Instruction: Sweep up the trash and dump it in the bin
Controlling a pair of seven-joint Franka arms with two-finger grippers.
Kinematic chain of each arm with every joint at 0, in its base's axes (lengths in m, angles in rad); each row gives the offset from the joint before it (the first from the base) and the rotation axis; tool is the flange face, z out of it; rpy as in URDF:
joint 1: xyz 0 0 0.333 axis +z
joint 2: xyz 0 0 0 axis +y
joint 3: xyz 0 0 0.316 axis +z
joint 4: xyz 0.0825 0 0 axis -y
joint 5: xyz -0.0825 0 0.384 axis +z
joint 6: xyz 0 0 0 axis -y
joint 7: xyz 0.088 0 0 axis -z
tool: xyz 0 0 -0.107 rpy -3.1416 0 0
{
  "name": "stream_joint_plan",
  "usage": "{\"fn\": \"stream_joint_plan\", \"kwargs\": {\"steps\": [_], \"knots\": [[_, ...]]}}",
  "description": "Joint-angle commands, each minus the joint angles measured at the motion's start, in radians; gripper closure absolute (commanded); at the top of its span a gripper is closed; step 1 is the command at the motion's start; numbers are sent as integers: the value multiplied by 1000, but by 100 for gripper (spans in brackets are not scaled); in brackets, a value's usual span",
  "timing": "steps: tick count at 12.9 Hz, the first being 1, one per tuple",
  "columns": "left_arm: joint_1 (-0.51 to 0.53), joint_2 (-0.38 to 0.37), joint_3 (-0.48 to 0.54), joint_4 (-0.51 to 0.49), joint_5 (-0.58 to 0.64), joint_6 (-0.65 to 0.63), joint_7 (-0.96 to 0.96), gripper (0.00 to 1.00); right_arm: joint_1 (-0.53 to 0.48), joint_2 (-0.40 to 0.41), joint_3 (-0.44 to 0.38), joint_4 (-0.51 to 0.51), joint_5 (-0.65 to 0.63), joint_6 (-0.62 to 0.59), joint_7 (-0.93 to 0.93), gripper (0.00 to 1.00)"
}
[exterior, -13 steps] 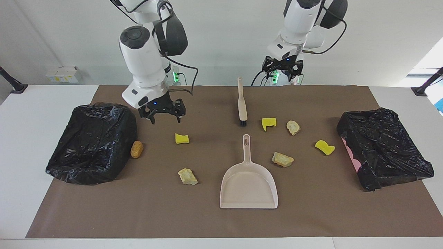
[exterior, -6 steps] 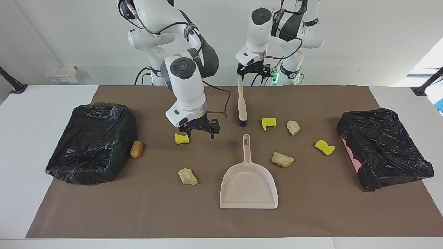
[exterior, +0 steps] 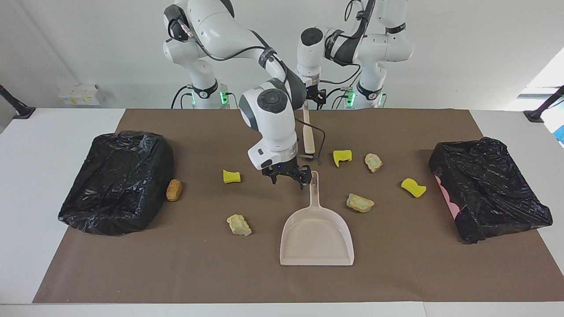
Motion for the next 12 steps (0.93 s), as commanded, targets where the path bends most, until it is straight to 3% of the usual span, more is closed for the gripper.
{"fn": "stream_joint_plan", "kwargs": {"steps": [1, 3, 4, 6, 7, 8, 10, 11, 12], "knots": [[0, 14, -6, -32, -29, 44, -8, 11, 45, 109, -3, 134, 8, 15, 92, 0], [0, 14, -6, -30, -29, 18, 3, 37, 68, 126, -2, 117, 2, 49, 123, 0], [0, 14, -6, -30, -29, 15, 8, 59, 77, 128, -2, 107, -3, 49, 122, 0], [3, 16, -4, -25, -29, 8, 12, 88, 79, 122, -2, 94, -29, 49, 116, 12], [6, 20, -3, -18, -29, 6, 12, 92, 79, 118, -2, 94, -31, 48, 110, 23], [6, 28, -3, -12, -29, 0, 14, 100, 79, 118, -2, 94, -32, 45, 104, 45], [7, 28, 1, 7, -31, -23, 11, 100, 77, 118, -2, 94, -61, 37, 73, 85], [7, 28, 1, 5, -31, -25, 12, 100, 77, 117, -2, 94, -69, 32, 52, 100], [7, 20, 4, 8, -31, -26, 12, 100, 77, 117, -2, 94, -75, 29, 33, 100]]}}
